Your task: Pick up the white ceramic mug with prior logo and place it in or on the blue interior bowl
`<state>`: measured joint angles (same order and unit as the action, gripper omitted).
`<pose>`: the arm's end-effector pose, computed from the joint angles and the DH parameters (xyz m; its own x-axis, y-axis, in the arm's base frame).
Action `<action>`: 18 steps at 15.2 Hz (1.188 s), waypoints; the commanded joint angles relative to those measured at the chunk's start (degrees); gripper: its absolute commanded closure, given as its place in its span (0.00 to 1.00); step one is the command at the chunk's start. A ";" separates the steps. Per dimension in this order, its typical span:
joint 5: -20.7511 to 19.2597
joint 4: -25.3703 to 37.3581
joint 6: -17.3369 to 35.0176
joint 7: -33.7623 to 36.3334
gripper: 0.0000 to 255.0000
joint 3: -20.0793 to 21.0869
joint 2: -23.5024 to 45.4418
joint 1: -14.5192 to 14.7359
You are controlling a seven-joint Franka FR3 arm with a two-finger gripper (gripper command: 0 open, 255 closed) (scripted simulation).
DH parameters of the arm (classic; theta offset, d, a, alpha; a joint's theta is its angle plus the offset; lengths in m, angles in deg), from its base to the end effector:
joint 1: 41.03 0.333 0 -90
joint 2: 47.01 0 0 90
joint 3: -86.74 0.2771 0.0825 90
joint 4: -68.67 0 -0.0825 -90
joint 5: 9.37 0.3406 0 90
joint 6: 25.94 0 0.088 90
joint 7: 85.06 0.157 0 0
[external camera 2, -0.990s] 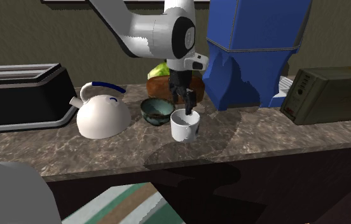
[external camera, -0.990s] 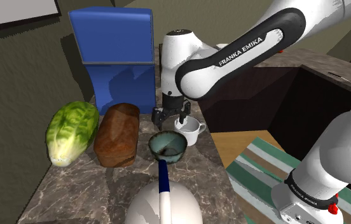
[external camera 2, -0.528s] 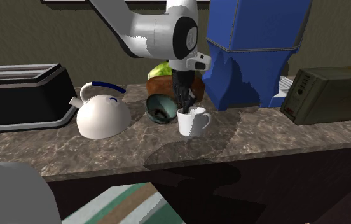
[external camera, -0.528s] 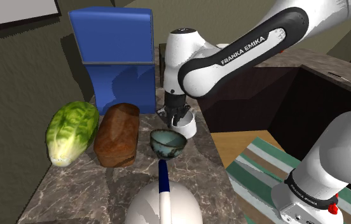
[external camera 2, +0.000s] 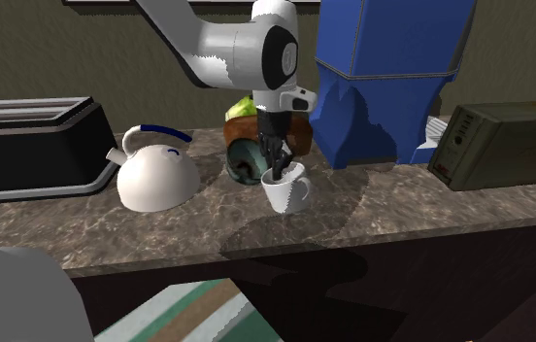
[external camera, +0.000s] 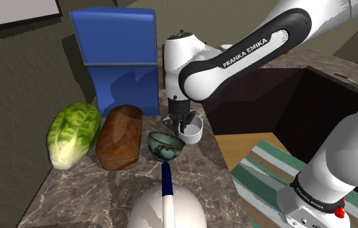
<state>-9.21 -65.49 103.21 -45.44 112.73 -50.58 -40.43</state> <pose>0.4130 0.2053 0.2937 0.9735 -0.2285 -0.0081 -0.2280 -0.9729 0.0394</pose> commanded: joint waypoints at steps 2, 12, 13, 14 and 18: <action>0.84 0.51 -2.54 -0.39 1.00 0.06 -1.15 0.21; 2.70 4.61 -10.48 -2.00 1.00 -0.59 -5.35 0.30; 2.82 5.09 -11.27 -2.12 1.00 -0.66 -5.69 0.30; 2.94 5.58 -12.06 -2.23 1.00 -0.74 -6.01 0.31; 3.32 7.65 -15.20 -2.62 1.00 -1.03 -7.17 0.30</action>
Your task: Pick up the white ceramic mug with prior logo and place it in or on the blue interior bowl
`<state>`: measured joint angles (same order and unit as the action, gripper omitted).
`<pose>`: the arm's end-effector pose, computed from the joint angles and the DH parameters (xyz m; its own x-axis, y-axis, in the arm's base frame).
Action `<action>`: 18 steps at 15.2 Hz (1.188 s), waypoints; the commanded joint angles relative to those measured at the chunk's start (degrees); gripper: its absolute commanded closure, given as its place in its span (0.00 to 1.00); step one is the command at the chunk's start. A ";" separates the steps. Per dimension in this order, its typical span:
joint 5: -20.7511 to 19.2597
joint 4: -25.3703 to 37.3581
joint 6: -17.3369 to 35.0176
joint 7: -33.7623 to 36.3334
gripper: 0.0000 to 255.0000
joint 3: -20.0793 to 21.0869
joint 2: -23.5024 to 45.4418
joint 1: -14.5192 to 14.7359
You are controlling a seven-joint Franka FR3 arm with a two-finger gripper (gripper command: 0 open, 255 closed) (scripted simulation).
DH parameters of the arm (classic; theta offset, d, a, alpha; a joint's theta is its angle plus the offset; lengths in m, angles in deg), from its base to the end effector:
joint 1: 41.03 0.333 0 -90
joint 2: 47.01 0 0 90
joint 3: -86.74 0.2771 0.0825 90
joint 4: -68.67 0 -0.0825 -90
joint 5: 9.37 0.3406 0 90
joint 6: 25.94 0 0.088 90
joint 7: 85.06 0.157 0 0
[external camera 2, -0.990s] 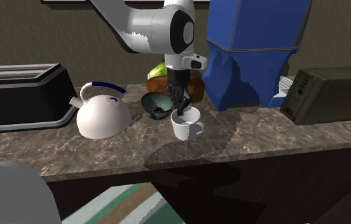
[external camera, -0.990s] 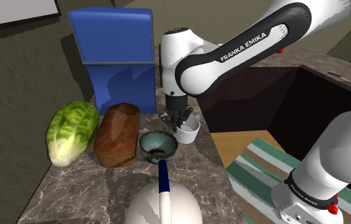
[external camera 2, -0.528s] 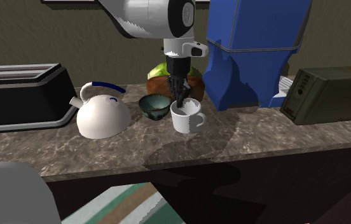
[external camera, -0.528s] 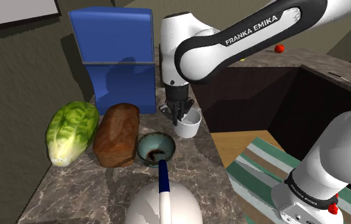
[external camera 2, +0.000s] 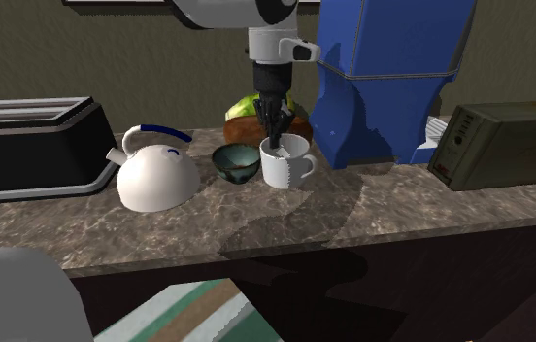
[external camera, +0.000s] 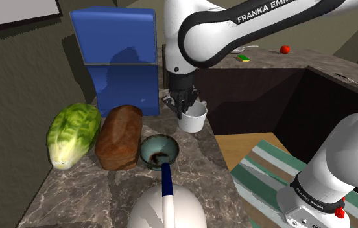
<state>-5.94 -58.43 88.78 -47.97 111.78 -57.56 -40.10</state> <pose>0.4069 0.2055 0.3742 0.9735 -0.2273 -0.0231 -0.2260 -0.9729 0.0481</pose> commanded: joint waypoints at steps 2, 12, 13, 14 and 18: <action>0.19 1.69 -2.34 -0.26 1.00 -0.22 -0.68 -0.04; 0.66 7.89 -9.02 2.19 1.00 1.07 -1.27 0.95; 0.68 8.76 -9.40 3.67 1.00 1.97 -0.78 1.48; 0.64 9.70 -9.77 5.18 1.00 2.89 -0.22 1.99; -0.05 14.08 -11.33 11.42 1.00 6.59 2.77 4.05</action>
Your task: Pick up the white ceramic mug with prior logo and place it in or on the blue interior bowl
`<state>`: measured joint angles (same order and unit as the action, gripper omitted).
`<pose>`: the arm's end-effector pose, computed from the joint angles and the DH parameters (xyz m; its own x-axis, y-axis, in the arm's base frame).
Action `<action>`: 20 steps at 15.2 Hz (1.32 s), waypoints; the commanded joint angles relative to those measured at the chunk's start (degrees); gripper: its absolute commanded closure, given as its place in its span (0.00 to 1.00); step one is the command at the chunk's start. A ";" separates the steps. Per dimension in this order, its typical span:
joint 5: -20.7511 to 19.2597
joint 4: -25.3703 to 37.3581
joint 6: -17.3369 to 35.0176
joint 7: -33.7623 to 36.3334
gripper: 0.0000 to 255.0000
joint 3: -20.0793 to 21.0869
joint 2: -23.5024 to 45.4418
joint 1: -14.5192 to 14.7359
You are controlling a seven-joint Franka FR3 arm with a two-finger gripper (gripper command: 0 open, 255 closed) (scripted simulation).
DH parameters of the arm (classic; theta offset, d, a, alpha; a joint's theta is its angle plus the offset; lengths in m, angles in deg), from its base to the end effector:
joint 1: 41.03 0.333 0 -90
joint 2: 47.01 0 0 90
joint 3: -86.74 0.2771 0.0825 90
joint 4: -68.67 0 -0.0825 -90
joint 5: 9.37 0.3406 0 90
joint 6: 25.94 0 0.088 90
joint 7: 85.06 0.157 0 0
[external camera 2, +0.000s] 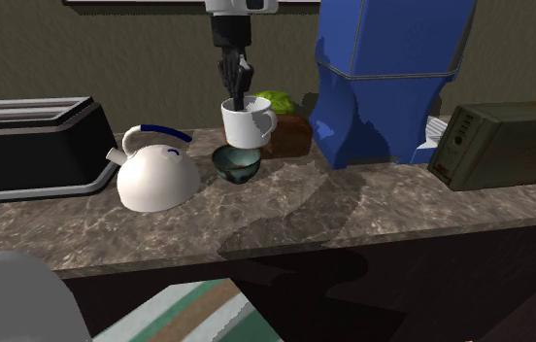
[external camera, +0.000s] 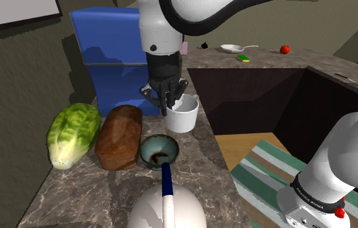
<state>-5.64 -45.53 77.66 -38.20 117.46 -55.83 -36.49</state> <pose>0.3795 0.2859 0.4382 0.9740 -0.2252 -0.0235 -0.2239 -0.9734 0.0485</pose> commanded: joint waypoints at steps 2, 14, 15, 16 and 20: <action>-1.08 3.78 -1.05 4.94 1.00 2.76 3.01 1.53; -2.16 -2.37 7.03 6.69 1.00 3.76 5.29 2.11; -2.29 -2.93 7.79 6.80 1.00 3.81 5.52 2.12; -2.42 -3.48 8.55 6.91 1.00 3.85 5.77 2.14; -3.17 -5.81 11.93 7.51 1.00 4.06 7.06 2.22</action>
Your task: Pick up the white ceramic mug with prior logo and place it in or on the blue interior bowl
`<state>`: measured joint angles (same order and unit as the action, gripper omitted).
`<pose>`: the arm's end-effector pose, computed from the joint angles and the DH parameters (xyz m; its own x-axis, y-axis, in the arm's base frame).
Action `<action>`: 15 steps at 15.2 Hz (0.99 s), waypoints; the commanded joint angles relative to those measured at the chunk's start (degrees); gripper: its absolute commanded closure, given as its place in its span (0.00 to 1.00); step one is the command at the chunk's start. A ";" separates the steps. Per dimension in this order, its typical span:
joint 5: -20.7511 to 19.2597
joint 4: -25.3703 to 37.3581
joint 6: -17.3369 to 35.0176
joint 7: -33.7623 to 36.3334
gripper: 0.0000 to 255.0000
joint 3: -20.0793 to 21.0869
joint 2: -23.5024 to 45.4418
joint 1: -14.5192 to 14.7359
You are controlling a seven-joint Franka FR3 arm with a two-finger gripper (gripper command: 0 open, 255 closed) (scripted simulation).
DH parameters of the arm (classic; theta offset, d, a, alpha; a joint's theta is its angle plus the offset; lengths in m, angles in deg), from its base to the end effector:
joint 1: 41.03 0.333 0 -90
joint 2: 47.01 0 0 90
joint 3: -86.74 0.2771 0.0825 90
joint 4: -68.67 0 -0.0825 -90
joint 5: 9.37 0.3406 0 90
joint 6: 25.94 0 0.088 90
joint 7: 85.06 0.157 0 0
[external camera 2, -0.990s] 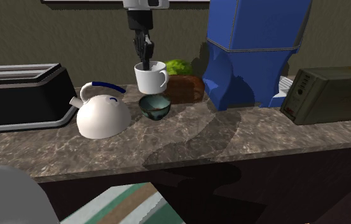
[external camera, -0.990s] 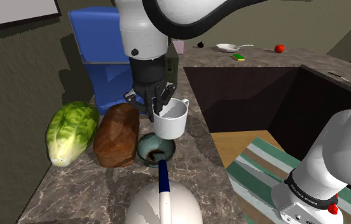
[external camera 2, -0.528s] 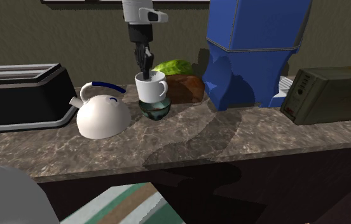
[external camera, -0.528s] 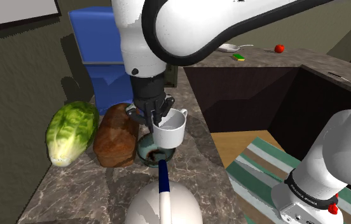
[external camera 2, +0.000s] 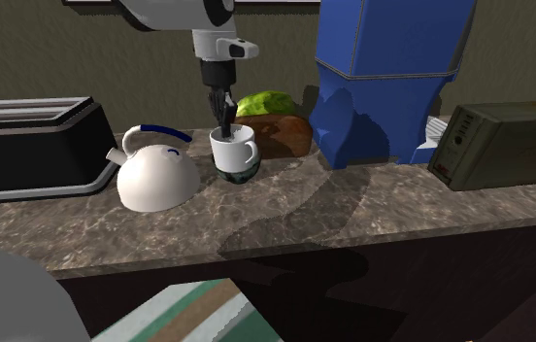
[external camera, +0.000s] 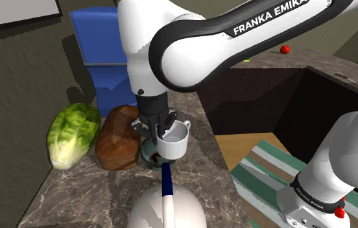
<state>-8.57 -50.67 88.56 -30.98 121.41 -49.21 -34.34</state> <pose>0.3690 0.3276 0.3668 0.9735 -0.2275 -0.0233 -0.2262 -0.9729 0.0483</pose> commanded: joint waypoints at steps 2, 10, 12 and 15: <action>-0.24 -0.67 1.04 0.28 1.00 0.11 0.43 0.07; -0.26 -0.68 1.07 0.30 0.00 0.12 0.47 0.07; -0.26 -0.68 1.07 0.30 0.00 0.12 0.47 0.07; 0.12 0.73 -0.87 0.01 0.00 0.03 -0.18 0.03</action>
<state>-8.67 -50.64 88.71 -30.89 121.45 -49.02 -34.33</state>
